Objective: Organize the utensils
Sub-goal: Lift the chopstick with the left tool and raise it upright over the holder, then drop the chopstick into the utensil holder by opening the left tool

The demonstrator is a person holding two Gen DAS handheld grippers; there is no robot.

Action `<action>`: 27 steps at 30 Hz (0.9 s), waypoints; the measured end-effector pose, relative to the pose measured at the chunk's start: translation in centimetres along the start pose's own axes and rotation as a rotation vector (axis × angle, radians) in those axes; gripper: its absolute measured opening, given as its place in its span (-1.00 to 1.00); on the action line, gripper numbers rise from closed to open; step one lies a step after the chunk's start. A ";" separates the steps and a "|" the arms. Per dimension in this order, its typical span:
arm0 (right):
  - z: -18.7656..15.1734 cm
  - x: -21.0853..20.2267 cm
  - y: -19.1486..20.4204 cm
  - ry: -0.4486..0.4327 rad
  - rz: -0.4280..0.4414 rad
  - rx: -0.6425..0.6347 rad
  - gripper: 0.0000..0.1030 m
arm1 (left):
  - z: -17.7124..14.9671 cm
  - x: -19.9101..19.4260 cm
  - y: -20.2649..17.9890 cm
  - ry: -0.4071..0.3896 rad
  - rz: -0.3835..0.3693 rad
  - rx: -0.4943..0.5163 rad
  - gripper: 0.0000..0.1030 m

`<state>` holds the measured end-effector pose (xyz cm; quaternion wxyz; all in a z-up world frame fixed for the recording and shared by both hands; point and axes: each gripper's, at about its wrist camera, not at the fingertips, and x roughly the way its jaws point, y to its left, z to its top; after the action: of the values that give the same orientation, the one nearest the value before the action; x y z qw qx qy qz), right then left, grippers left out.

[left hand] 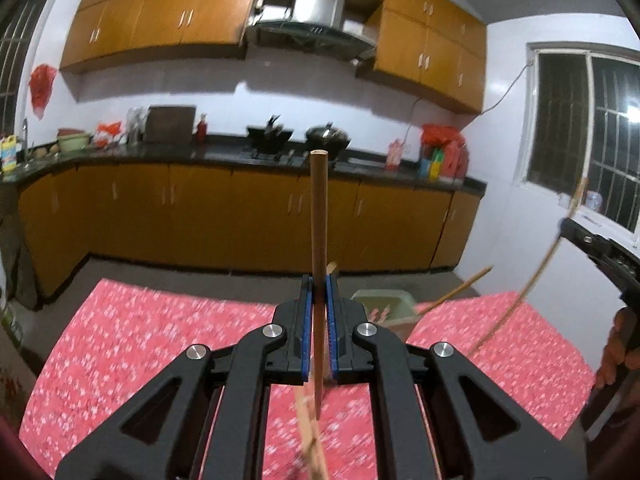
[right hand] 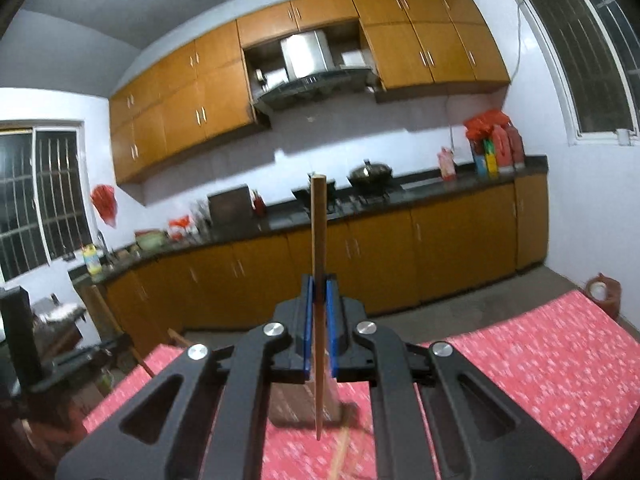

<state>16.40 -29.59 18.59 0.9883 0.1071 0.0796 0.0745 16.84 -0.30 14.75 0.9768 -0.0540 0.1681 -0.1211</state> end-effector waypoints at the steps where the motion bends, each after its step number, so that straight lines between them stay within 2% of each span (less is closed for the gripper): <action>1: 0.4 0.1 0.4 -0.016 0.005 -0.003 -0.85 | 0.6 0.0 -0.5 -0.018 -0.006 0.003 -0.86; 6: 1.6 2.7 2.8 -0.119 -0.003 -0.042 -0.85 | 3.7 1.2 -2.1 -0.112 -0.008 -0.036 -0.86; 12: 1.1 6.9 3.8 -0.118 -0.032 -0.061 -0.85 | 5.4 4.1 -1.6 -0.187 0.041 -0.116 -0.86; 18: -1.0 9.9 4.3 -0.070 -0.051 -0.091 -0.85 | 3.8 7.4 -1.9 -0.161 0.044 -0.104 -0.86; 23: -2.7 11.3 4.2 0.009 -0.040 -0.103 -0.84 | 2.1 9.6 -2.3 -0.087 0.038 -0.089 -0.86; 26: -3.1 11.0 4.1 0.020 -0.031 -0.096 -0.69 | 1.8 9.6 -2.2 -0.073 0.036 -0.091 -0.85; 27: -3.1 10.8 4.1 0.018 -0.030 -0.092 -0.57 | 1.8 9.5 -2.2 -0.070 0.031 -0.092 -0.83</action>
<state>25.85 -23.27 14.94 0.9924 0.0595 0.0867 0.0642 25.66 -4.69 13.77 0.9804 -0.1004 0.1398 -0.0961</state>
